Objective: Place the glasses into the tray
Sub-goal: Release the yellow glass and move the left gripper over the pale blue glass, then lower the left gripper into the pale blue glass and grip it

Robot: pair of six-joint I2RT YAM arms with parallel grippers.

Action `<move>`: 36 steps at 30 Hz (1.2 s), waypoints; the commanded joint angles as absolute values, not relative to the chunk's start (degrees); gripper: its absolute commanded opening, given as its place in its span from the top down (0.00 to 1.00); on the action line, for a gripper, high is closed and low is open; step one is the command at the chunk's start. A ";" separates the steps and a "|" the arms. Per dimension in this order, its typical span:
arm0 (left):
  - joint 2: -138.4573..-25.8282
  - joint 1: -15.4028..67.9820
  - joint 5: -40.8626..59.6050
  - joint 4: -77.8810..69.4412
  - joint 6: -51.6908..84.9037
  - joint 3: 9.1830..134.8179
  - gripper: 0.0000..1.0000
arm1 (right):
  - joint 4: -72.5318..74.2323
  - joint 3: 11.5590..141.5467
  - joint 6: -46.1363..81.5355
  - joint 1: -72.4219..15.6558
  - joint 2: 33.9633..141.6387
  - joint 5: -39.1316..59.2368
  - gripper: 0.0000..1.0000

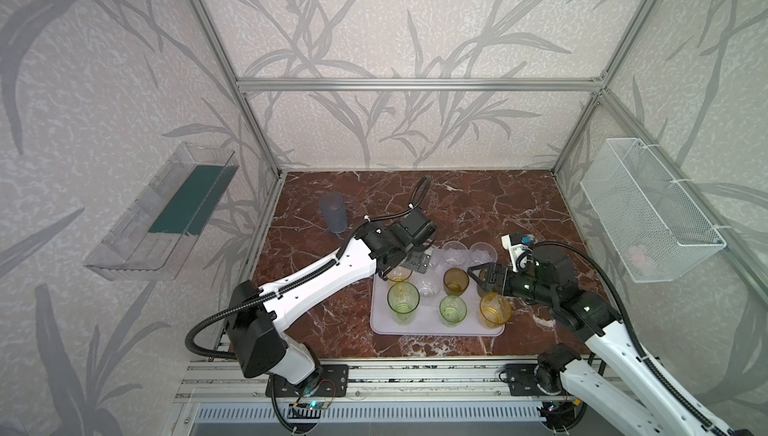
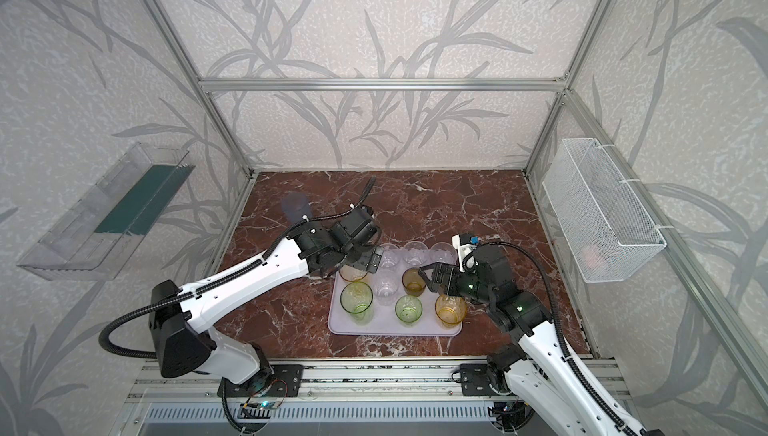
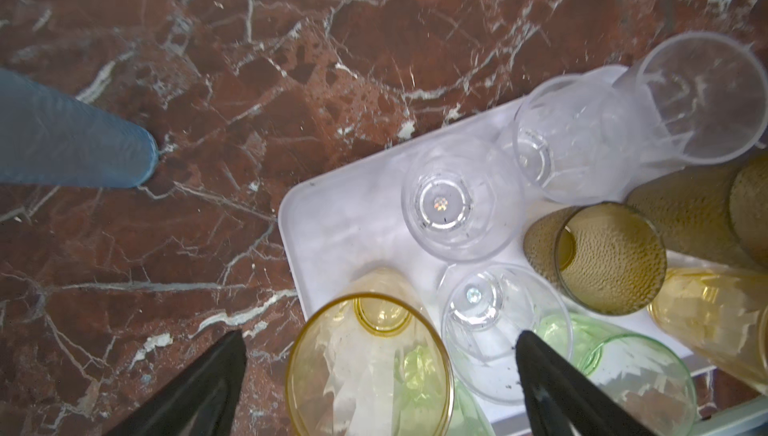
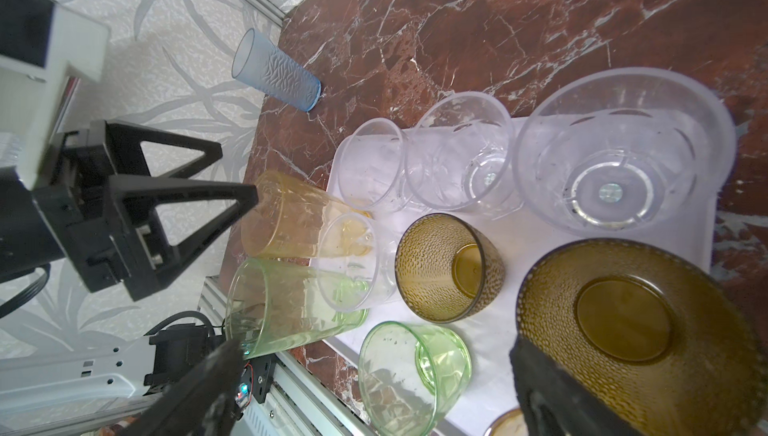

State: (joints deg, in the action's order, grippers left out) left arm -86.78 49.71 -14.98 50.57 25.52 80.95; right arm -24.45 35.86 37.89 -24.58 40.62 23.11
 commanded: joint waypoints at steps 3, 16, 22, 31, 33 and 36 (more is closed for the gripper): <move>-85.43 44.67 -14.97 49.18 24.05 83.68 0.01 | -21.97 38.65 36.94 -23.30 41.96 28.20 0.01; -83.97 27.82 -12.98 48.79 22.50 84.79 0.01 | -22.43 39.65 30.07 -18.93 39.39 32.27 0.01; -82.95 21.41 -11.88 48.16 23.20 82.81 0.04 | -23.70 39.58 27.02 -16.47 39.29 36.29 0.01; -86.05 15.48 -11.85 47.83 22.03 81.54 0.23 | -24.03 38.24 25.36 -15.65 38.17 37.35 0.01; -88.33 13.78 -11.00 48.51 22.05 83.06 0.28 | -24.04 38.27 24.80 -15.64 37.95 37.18 0.01; -91.68 12.23 -9.16 49.74 21.73 85.90 0.39 | -22.79 37.82 24.59 -15.69 37.31 37.48 0.01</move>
State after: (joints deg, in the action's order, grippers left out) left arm -89.14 13.41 -10.46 48.23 22.26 83.26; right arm -23.33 37.76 25.96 -15.90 38.39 36.16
